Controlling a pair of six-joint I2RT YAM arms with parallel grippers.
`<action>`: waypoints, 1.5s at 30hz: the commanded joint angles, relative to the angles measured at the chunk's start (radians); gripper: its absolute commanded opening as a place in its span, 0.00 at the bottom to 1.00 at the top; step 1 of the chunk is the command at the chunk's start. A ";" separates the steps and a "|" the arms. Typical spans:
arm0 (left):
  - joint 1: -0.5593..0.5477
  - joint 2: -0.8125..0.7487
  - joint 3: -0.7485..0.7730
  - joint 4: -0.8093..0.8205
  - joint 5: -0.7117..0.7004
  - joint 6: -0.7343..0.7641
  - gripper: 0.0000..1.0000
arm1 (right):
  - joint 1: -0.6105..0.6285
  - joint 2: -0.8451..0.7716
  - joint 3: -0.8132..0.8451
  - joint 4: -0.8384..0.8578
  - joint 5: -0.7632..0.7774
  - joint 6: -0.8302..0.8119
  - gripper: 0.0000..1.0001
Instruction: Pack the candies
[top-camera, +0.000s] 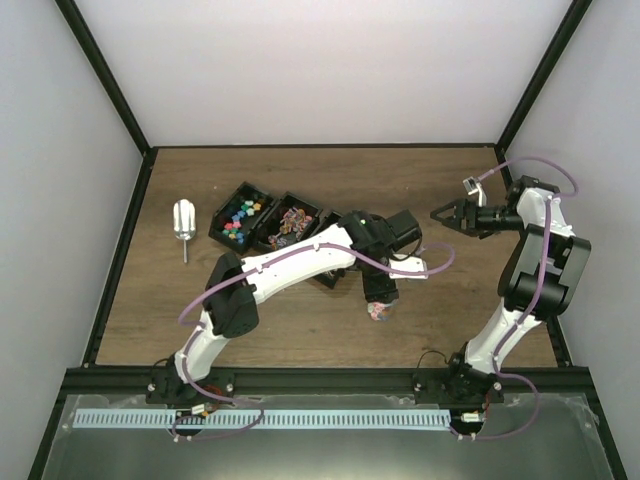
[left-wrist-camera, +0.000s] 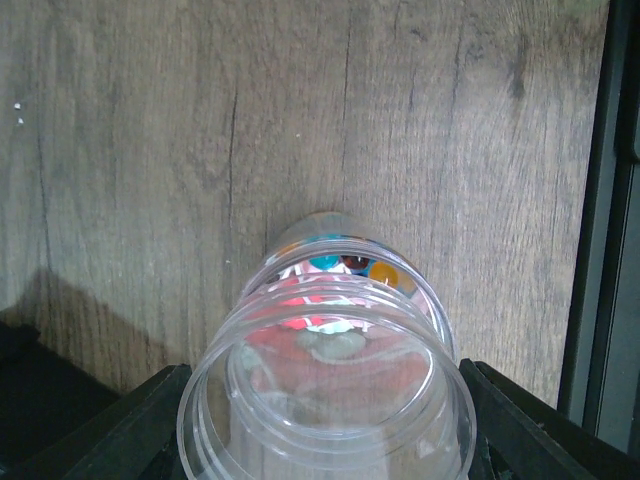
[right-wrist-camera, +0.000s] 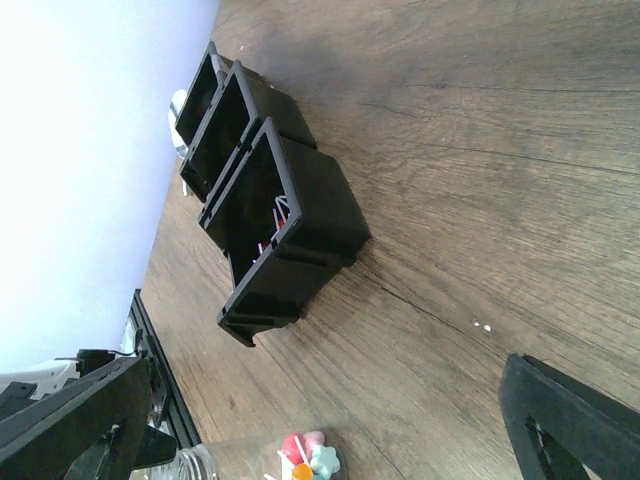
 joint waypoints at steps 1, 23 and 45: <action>-0.011 0.019 0.044 -0.047 -0.007 -0.002 0.59 | -0.005 0.022 0.041 -0.024 -0.041 -0.034 0.98; -0.024 0.086 0.123 -0.103 -0.006 0.025 0.58 | -0.016 0.053 0.053 -0.046 -0.066 -0.045 0.97; -0.043 0.116 0.194 -0.195 -0.061 0.041 0.60 | -0.030 0.074 0.052 -0.056 -0.086 -0.057 0.97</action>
